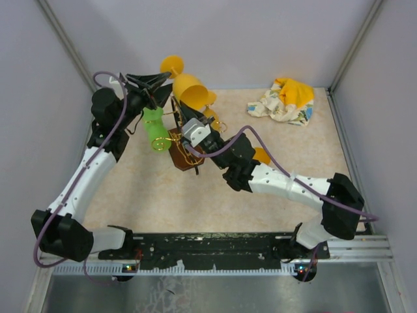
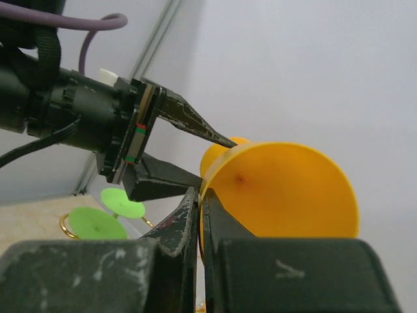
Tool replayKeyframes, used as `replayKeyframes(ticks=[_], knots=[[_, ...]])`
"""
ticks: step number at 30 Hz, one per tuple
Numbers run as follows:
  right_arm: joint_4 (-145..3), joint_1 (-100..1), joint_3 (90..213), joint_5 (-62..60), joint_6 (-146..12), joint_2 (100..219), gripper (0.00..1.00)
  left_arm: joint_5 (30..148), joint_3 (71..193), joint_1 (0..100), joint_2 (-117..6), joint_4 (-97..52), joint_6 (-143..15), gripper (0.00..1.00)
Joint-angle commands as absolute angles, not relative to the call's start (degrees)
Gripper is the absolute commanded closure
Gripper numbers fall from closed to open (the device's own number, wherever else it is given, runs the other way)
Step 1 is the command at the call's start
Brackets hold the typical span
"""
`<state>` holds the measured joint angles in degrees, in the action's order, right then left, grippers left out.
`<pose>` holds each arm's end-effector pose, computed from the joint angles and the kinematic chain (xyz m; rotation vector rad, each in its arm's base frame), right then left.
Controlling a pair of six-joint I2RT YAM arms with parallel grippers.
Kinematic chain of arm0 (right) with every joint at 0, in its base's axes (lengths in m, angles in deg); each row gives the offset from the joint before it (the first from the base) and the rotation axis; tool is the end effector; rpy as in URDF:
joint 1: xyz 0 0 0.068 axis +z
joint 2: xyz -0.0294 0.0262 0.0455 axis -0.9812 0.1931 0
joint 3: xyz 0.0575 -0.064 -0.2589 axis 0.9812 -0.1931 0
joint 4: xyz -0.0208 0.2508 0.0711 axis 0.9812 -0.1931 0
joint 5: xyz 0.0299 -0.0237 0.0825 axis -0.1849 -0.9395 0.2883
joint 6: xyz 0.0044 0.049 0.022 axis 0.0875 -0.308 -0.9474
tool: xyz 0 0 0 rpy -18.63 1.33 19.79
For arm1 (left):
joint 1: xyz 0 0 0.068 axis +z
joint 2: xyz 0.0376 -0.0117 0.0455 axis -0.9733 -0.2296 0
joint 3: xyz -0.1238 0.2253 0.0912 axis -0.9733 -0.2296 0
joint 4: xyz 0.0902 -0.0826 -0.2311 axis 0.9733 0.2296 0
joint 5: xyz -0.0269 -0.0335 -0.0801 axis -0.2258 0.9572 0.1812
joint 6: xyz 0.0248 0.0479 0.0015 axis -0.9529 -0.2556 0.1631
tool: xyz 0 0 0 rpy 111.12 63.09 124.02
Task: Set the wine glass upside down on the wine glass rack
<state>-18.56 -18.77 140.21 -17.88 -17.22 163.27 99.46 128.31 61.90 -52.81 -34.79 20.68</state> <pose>0.1738 0.2904 0.4041 -0.7019 0.7527 0.1890 0.2852 -0.0874 0.4244 -0.8240 1.4685 -1.7725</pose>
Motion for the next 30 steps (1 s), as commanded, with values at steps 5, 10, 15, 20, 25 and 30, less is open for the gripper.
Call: replayKeyframes(ticks=[5,10,15,20,25,30], knots=[[-16.30,-16.50,140.96,-14.22,-18.71,164.24,1.00,100.56,126.65,62.23,-52.39,-37.52,21.15,0.49],[-17.50,-16.20,140.42,-14.37,-19.06,163.94,1.00,99.01,126.21,62.23,-51.87,-38.39,20.60,0.55],[-18.49,-16.07,140.10,-15.68,-18.71,163.62,1.00,98.39,126.16,62.23,-51.82,-39.64,19.57,0.72],[-18.98,-15.87,139.71,-15.96,-18.52,163.46,1.00,97.55,126.60,62.23,-52.07,-40.42,17.53,0.90],[-19.26,-15.77,139.07,-17.02,-18.58,162.90,0.94,99.04,128.26,62.78,-53.38,-42.20,12.92,1.00],[-21.90,-15.77,138.60,-20.93,-18.65,161.10,0.77,103.72,133.87,64.51,-56.14,-43.80,1.47,1.00]])
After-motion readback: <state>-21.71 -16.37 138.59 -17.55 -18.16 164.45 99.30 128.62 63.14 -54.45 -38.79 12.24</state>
